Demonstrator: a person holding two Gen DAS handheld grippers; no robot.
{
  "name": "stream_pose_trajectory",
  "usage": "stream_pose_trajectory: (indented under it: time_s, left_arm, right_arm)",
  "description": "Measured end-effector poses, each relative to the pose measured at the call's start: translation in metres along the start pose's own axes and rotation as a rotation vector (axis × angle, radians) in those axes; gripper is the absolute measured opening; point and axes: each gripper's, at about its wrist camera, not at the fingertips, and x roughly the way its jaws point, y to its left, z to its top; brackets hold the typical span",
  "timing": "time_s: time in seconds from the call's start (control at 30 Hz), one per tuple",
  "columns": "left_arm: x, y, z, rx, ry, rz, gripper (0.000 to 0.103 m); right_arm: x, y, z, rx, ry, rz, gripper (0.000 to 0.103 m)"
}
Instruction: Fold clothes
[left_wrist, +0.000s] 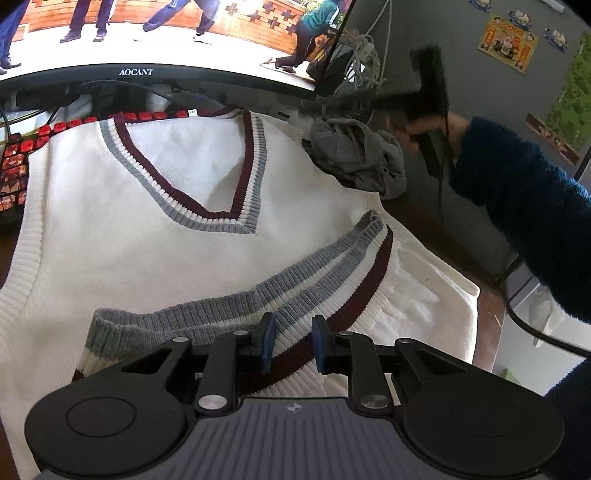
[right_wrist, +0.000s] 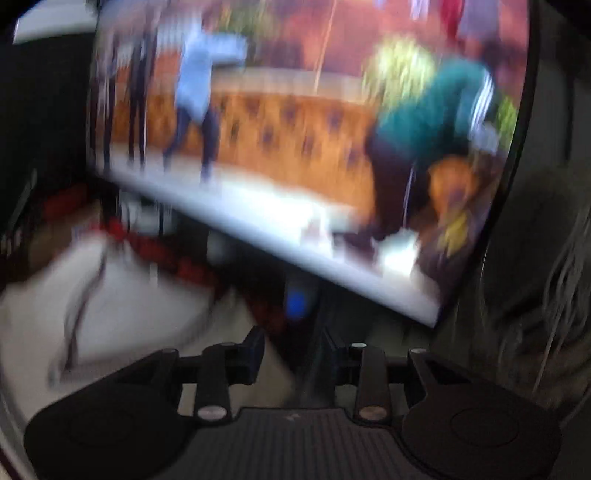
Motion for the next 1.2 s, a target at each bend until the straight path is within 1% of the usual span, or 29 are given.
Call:
stream_pose_trajectory:
  time_s: [0.03, 0.1, 0.13, 0.17, 0.2, 0.23, 0.33, 0.4, 0.47, 0.5, 0.6, 0.63, 0.67, 0.7, 0.8, 0.87, 0.93, 0.97, 1.0, 1.03, 1.1, 1.13, 1.17, 1.2]
  left_arm:
    - [0.0, 0.0, 0.0, -0.002, -0.001, 0.0, 0.02]
    - [0.0, 0.0, -0.001, -0.005, -0.003, -0.001, 0.02]
    - [-0.001, 0.0, -0.001, -0.006, -0.004, 0.0, 0.02]
    - [-0.001, -0.001, -0.001, -0.004, -0.003, 0.002, 0.02]
    - [0.0, -0.001, -0.001, -0.001, -0.002, 0.003, 0.02]
    - [0.0, -0.002, -0.001, 0.001, -0.001, 0.005, 0.02]
    - [0.0, -0.002, 0.0, 0.008, 0.008, 0.004, 0.02]
    - [-0.001, -0.001, 0.0, 0.009, 0.012, 0.002, 0.02]
    - [-0.001, -0.001, 0.0, 0.007, 0.011, 0.0, 0.02]
    - [-0.001, -0.001, -0.001, 0.006, 0.01, -0.001, 0.02]
    - [-0.002, -0.002, -0.001, 0.006, 0.007, 0.0, 0.02]
    - [-0.002, -0.003, -0.001, 0.007, 0.005, 0.002, 0.02]
    - [-0.002, -0.003, -0.001, 0.007, 0.004, 0.004, 0.021]
    - [-0.003, -0.004, -0.002, 0.006, 0.002, 0.008, 0.021]
    - [-0.008, -0.008, -0.001, 0.0, -0.012, 0.022, 0.021]
    - [-0.02, -0.01, 0.0, -0.011, -0.052, 0.012, 0.021]
    - [-0.035, -0.012, 0.0, -0.015, -0.086, 0.009, 0.021]
    - [-0.043, -0.013, -0.001, -0.017, -0.103, 0.01, 0.025]
    - [-0.051, -0.014, -0.003, -0.01, -0.117, 0.039, 0.026]
    - [-0.058, -0.014, -0.006, -0.011, -0.124, 0.079, 0.026]
    - [-0.072, -0.01, -0.014, -0.033, -0.136, 0.149, 0.026]
    - [-0.078, -0.007, -0.018, -0.051, -0.141, 0.178, 0.026]
    - [-0.079, -0.005, -0.021, -0.056, -0.138, 0.189, 0.026]
    - [-0.081, -0.004, -0.024, -0.062, -0.135, 0.2, 0.026]
  right_arm:
    - [0.004, -0.002, -0.006, 0.036, 0.013, 0.006, 0.033]
    - [0.014, -0.006, -0.014, 0.128, 0.011, 0.055, 0.033]
    - [0.017, -0.006, -0.015, 0.141, -0.006, 0.062, 0.026]
    - [0.019, -0.006, -0.016, 0.153, -0.024, 0.067, 0.01]
    - [0.021, -0.002, -0.016, 0.133, -0.032, 0.033, 0.004]
    - [0.021, 0.002, -0.013, 0.102, -0.044, -0.008, 0.003]
    - [0.027, 0.004, -0.006, 0.108, -0.037, -0.076, 0.004]
    - [0.03, 0.007, -0.005, 0.092, -0.023, -0.13, 0.006]
    - [0.018, 0.007, -0.005, 0.097, -0.048, -0.212, 0.008]
    - [0.01, 0.005, -0.006, 0.108, -0.065, -0.246, 0.01]
    - [-0.031, 0.008, -0.016, 0.151, -0.093, -0.189, 0.016]
    - [-0.043, 0.015, -0.024, 0.164, -0.084, -0.149, 0.024]
    - [-0.053, 0.022, -0.035, 0.177, -0.071, -0.134, 0.03]
    - [-0.063, 0.029, -0.046, 0.189, -0.058, -0.121, 0.04]
    - [-0.086, 0.051, -0.083, 0.219, -0.027, -0.085, 0.04]
    - [-0.091, 0.063, -0.102, 0.242, -0.008, -0.082, 0.04]
    - [-0.09, 0.067, -0.111, 0.294, 0.012, -0.107, 0.04]
    - [-0.088, 0.067, -0.115, 0.324, 0.013, -0.118, 0.04]
    - [-0.085, 0.065, -0.119, 0.361, 0.007, -0.116, 0.036]
    - [-0.083, 0.063, -0.122, 0.383, 0.003, -0.122, 0.008]
    - [-0.081, 0.06, -0.128, 0.425, -0.005, -0.135, 0.005]
    - [-0.08, 0.059, -0.131, 0.446, -0.009, -0.141, 0.005]
    - [-0.081, 0.058, -0.132, 0.461, -0.014, -0.149, 0.005]
    - [-0.084, 0.058, -0.134, 0.472, -0.026, -0.177, 0.008]
